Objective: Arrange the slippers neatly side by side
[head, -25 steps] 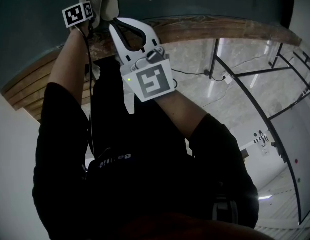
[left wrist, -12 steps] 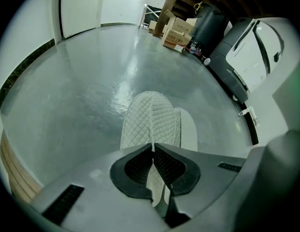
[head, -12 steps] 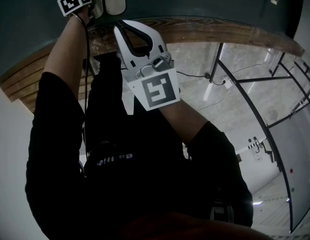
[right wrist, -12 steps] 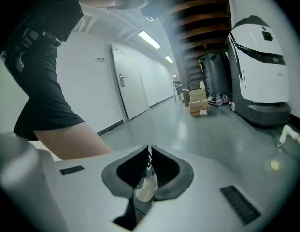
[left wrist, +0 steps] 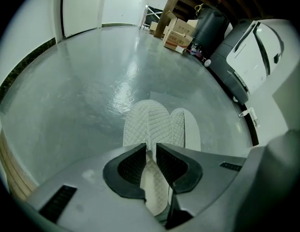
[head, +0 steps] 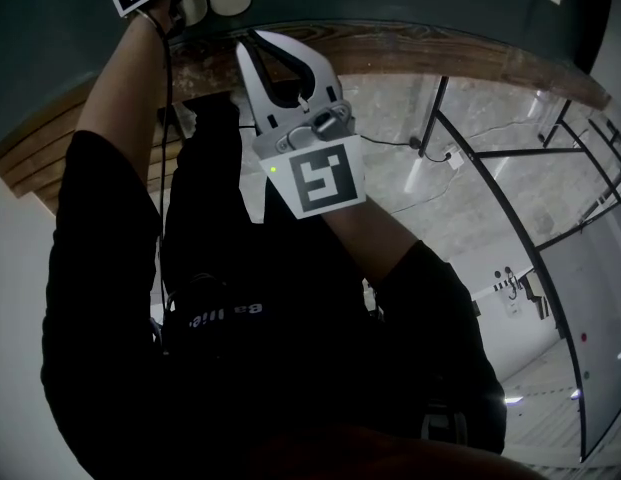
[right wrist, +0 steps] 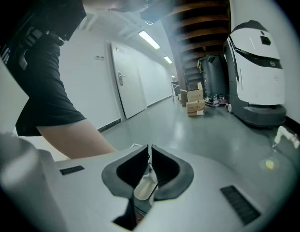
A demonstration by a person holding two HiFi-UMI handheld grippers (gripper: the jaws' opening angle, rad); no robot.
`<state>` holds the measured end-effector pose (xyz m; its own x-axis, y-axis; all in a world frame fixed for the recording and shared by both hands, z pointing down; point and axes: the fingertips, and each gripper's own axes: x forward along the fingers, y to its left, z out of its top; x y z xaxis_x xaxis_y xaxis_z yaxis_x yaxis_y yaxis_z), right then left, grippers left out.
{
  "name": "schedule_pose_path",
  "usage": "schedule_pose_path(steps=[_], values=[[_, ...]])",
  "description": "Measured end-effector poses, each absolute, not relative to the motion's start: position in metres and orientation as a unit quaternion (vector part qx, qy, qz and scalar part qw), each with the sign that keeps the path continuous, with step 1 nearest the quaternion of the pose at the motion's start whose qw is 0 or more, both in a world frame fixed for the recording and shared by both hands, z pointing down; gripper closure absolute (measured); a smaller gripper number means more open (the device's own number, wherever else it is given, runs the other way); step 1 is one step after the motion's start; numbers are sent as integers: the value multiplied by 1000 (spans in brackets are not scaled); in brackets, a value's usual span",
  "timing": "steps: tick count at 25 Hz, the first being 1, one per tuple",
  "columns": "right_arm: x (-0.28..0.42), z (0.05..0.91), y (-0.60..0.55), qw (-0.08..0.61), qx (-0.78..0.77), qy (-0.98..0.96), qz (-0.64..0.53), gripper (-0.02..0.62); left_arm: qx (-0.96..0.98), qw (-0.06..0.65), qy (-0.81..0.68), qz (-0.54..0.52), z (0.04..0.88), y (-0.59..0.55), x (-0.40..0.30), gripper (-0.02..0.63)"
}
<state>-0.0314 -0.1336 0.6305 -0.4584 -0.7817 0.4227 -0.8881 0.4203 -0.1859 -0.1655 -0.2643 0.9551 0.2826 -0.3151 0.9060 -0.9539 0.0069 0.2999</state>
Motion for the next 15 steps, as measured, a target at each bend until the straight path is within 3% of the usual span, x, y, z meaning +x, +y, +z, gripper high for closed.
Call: schedule_pose_path(steps=[5, 15], values=[[-33, 605, -128, 125, 506, -833, 187, 594, 632, 495, -508, 311, 932, -260, -170, 551], [-60, 493, -100, 141, 467, -862, 137, 594, 671, 476, -474, 315, 796, -176, -216, 551]])
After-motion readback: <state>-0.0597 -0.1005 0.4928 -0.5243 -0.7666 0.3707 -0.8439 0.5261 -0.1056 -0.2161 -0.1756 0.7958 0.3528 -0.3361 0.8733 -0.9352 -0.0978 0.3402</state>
